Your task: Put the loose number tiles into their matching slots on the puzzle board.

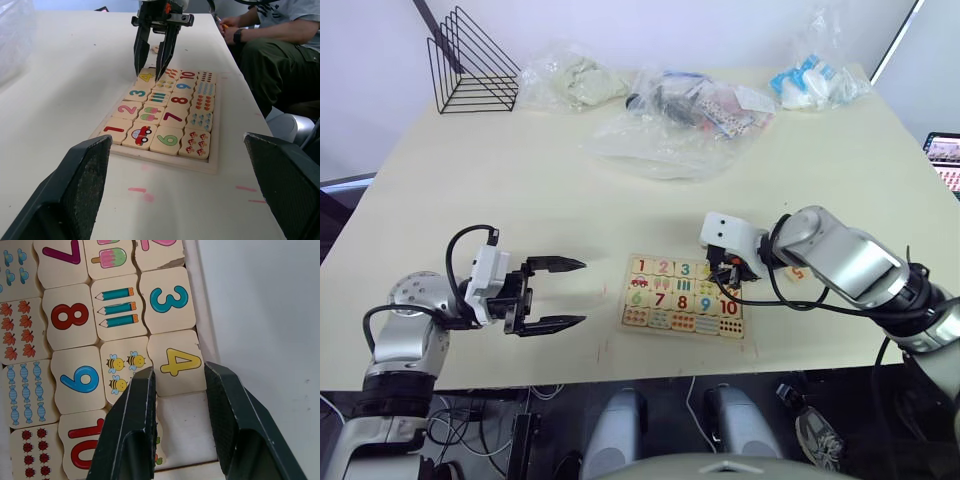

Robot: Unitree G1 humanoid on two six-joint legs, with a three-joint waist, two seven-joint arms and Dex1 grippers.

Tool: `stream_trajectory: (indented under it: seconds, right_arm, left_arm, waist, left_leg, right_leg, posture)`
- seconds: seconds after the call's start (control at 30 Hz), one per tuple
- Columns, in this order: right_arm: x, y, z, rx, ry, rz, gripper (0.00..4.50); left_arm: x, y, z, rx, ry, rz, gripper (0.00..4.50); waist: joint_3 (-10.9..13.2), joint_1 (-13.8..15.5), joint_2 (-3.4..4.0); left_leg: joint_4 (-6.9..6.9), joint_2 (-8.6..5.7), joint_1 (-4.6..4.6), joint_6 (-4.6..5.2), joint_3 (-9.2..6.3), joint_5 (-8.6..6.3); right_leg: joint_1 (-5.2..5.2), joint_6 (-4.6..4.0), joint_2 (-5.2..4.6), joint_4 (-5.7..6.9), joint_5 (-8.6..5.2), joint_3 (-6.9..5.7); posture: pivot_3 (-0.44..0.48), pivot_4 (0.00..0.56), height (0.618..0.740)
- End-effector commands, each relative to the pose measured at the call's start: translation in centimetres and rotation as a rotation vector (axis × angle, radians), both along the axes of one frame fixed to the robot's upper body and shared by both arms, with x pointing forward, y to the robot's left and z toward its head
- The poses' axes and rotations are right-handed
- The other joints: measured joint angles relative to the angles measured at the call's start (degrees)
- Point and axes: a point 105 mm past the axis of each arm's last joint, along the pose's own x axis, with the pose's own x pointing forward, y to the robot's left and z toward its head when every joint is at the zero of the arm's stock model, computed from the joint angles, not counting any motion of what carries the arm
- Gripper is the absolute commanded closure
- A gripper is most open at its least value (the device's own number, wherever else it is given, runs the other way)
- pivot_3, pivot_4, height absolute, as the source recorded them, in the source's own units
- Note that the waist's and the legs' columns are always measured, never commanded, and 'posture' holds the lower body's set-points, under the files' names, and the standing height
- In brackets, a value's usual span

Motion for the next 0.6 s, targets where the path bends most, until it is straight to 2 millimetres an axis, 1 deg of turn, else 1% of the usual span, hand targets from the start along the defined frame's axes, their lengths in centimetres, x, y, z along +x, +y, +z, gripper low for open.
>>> stream_trajectory:
  seconds: [0.03, 0.23, 0.27, 0.3, 0.33, 0.37, 0.4, 0.43, 0.5, 0.6]
  right_arm:
    - [0.09, 0.31, 0.59, 0.008, -0.029, 0.024, 3.64]
    - [0.24, 0.22, 0.45, 0.001, -0.036, 0.031, 3.64]
    - [0.25, 0.22, 0.44, 0.002, -0.036, 0.032, 2.83]
    - [0.25, 0.18, 0.42, 0.000, -0.036, 0.035, 2.51]
    - [0.25, 0.14, 0.40, -0.002, -0.036, 0.038, 2.36]
    - [0.27, 0.11, 0.39, -0.002, -0.036, 0.038, 1.90]
    - [0.25, 0.05, 0.36, -0.003, -0.034, 0.040, 1.21]
    - [0.23, -0.01, 0.34, -0.005, -0.033, 0.043, 1.02]
    - [0.20, -0.08, 0.36, -0.004, -0.030, 0.045, 0.06]
    - [0.26, -0.28, 0.63, 0.001, -0.033, 0.044, 0.06]
  left_arm:
    - [-0.28, 0.11, 0.66, 0.007, -0.025, -0.017, 0.00]
    - [-0.19, 0.01, 0.71, 0.007, -0.025, -0.017, 0.00]
    - [-0.17, 0.00, 0.71, 0.007, -0.025, -0.017, 0.00]
    - [-0.14, -0.02, 0.71, 0.007, -0.025, -0.017, 0.00]
    - [-0.13, -0.03, 0.71, 0.007, -0.025, -0.017, 0.00]
    - [-0.12, -0.04, 0.70, 0.007, -0.025, -0.017, 0.00]
    - [-0.10, -0.05, 0.70, 0.006, -0.026, -0.017, 0.00]
    - [-0.07, -0.06, 0.70, 0.006, -0.026, -0.016, 0.00]
    - [-0.03, -0.08, 0.69, 0.006, -0.026, -0.016, 0.00]
    - [0.04, -0.12, 0.68, 0.006, -0.026, -0.016, 0.00]
  waist:
    - [0.00, 0.00, 0.00]
    - [0.00, 0.00, 0.00]
    - [0.00, 0.00, 0.00]
    - [0.00, 0.00, 0.00]
    - [0.00, 0.00, 0.00]
    - [0.00, 0.00, 0.00]
    - [0.00, 0.00, 0.00]
    - [0.00, 0.00, 0.00]
    - [0.00, 0.00, 0.00]
    - [0.00, 0.00, 0.00]
  left_leg:
    - [0.00, 0.00, 0.00, 0.00, 0.00, 0.00]
    - [0.00, 0.00, 0.00, 0.00, 0.00, 0.00]
    - [0.00, 0.00, 0.00, 0.00, 0.00, 0.00]
    - [0.00, 0.00, 0.00, 0.00, 0.00, 0.00]
    - [0.00, 0.00, 0.00, 0.00, 0.00, 0.00]
    - [0.00, 0.00, 0.00, 0.00, 0.00, 0.00]
    - [0.00, 0.00, 0.00, 0.00, 0.00, 0.00]
    - [0.00, 0.00, 0.00, 0.00, 0.00, 0.00]
    - [0.00, 0.00, 0.00, 0.00, 0.00, 0.00]
    - [0.00, 0.00, 0.00, 0.00, 0.00, 0.00]
  right_leg:
    - [0.00, 0.00, 0.00, 0.00, 0.00, 0.00]
    - [0.00, 0.00, 0.00, 0.00, 0.00, 0.00]
    - [0.00, 0.00, 0.00, 0.00, 0.00, 0.00]
    - [0.00, 0.00, 0.00, 0.00, 0.00, 0.00]
    - [0.00, 0.00, 0.00, 0.00, 0.00, 0.00]
    - [0.00, 0.00, 0.00, 0.00, 0.00, 0.00]
    - [0.00, 0.00, 0.00, 0.00, 0.00, 0.00]
    - [0.00, 0.00, 0.00, 0.00, 0.00, 0.00]
    - [0.00, 0.00, 0.00, 0.00, 0.00, 0.00]
    - [0.00, 0.00, 0.00, 0.00, 0.00, 0.00]
  posture:
    - [0.000, 0.150, 0.740]
    - [0.000, 0.150, 0.740]
    - [0.000, 0.150, 0.740]
    - [0.000, 0.150, 0.740]
    - [0.000, 0.150, 0.740]
    - [0.000, 0.150, 0.740]
    - [0.000, 0.150, 0.740]
    - [0.000, 0.150, 0.740]
    - [0.000, 0.150, 0.740]
    - [0.000, 0.150, 0.740]
